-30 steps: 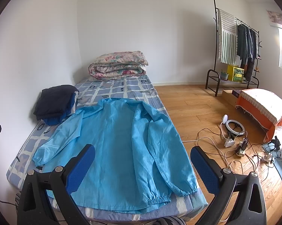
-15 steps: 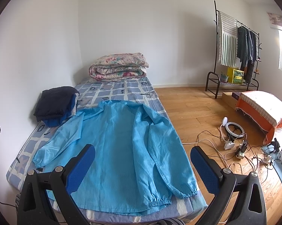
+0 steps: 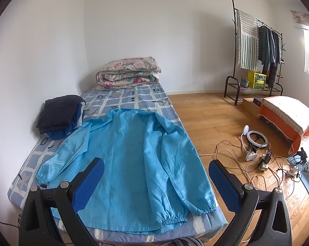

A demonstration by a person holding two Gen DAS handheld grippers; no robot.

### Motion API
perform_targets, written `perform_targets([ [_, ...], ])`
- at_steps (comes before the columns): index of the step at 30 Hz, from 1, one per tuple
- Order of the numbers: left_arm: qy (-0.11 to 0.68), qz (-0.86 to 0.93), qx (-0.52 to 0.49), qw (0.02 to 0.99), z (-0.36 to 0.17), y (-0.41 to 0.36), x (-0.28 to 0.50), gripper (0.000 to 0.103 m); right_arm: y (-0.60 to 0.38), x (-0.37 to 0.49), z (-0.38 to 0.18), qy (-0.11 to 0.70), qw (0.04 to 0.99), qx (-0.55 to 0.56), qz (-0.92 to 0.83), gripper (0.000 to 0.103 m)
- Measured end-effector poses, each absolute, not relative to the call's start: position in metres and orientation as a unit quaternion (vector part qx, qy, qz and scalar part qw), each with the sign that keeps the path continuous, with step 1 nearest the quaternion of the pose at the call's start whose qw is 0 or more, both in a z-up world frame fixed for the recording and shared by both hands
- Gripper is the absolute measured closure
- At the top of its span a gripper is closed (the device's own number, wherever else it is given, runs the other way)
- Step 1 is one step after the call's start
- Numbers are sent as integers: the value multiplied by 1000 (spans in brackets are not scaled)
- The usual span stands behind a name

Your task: Fold large clothes

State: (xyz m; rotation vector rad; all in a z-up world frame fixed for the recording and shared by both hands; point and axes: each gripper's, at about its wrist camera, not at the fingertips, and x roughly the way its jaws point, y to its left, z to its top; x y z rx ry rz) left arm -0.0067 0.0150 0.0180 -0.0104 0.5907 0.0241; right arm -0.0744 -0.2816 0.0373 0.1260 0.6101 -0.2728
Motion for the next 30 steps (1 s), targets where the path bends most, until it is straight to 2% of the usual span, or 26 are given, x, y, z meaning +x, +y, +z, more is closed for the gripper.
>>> perform_targets([
  [30,290,23,1,957,20,26,-8,0,-278,-69,31,299,943,57,-130,0],
])
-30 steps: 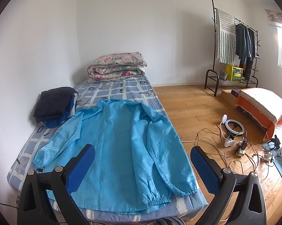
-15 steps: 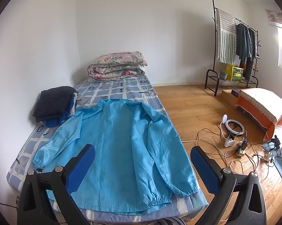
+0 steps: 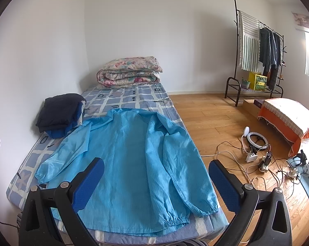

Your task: Fold large clothes

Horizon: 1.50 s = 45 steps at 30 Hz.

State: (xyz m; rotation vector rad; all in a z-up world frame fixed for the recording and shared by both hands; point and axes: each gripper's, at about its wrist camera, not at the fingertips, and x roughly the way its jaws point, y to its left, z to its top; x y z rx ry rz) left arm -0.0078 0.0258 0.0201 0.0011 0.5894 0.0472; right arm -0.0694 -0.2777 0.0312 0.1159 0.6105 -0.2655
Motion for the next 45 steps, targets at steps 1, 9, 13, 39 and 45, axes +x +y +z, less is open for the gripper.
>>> perform_targets([
  [1,291,26,1,956,19,27,-7,0,-275,-68,31,300,943,56,-129,0],
  [9,299,53,11,953,-2,42,1,0,-262,-54,28,301,945,48,-117,0],
  [13,310,64,13,948,-14,59,11,0,-255,-42,26,305,944,48,-117,0],
  [39,480,64,-217,847,-207,256,163,14,-215,25,-29,329,939,69,-69,0],
  [45,515,51,-267,813,-253,269,186,15,-189,48,-45,367,928,50,-42,0],
])
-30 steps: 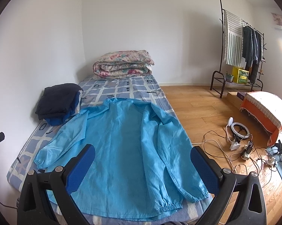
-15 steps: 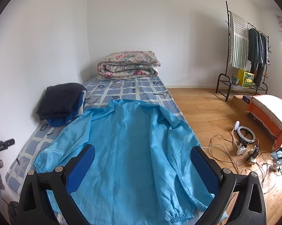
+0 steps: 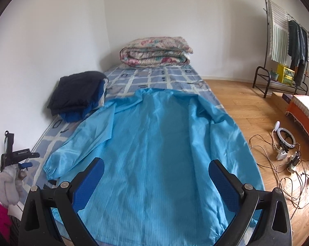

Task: Fold large clothes
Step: 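Lower both tools toward the jacket, left tool near the cuffed sleeve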

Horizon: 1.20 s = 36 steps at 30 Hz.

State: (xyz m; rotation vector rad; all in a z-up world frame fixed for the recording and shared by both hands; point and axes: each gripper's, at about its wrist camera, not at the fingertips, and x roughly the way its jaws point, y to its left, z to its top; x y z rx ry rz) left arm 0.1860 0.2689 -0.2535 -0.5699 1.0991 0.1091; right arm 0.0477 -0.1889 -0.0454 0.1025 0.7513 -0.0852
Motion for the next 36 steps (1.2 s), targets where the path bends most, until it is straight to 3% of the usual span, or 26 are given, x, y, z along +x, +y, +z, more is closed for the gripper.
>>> perform_targets([
  [2,524,56,-259,809,-264,266,193,17,-181,53,-49,374,926,47,-33,1],
  [7,546,56,-243,800,-283,259,206,40,-158,60,-51,374,927,27,-8,1],
  [10,547,54,-248,798,-287,259,209,76,-148,64,-54,376,927,15,7,1],
  [11,546,47,-260,795,-287,260,210,96,-145,66,-56,377,926,12,14,1],
  [14,512,12,-318,798,-272,266,205,96,-139,72,-62,381,924,12,32,1],
  [22,442,-46,-256,859,-201,230,183,98,-146,117,-80,398,909,73,99,8],
  [26,419,-102,-191,882,-167,195,159,98,-157,150,-95,417,890,131,130,18],
  [36,419,-216,-31,881,-147,79,95,99,-149,269,-134,465,830,240,191,18],
])
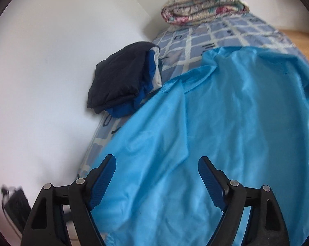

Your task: Fold large clothes

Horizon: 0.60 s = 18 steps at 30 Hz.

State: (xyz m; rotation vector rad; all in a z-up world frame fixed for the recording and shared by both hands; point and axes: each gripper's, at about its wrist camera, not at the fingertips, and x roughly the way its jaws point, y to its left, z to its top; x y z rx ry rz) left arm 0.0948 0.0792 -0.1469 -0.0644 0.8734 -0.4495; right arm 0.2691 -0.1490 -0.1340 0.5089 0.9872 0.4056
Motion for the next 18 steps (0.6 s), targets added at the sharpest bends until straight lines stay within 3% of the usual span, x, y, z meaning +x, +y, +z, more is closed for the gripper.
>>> perform_targets([
  [7,430,-266,66,860,-160,20,62,99,-105,334,-166,506,797,258,205,18],
  [18,442,-274,115,846,-181,8,50,99,-61,386,-222,573,784,178,162,19],
])
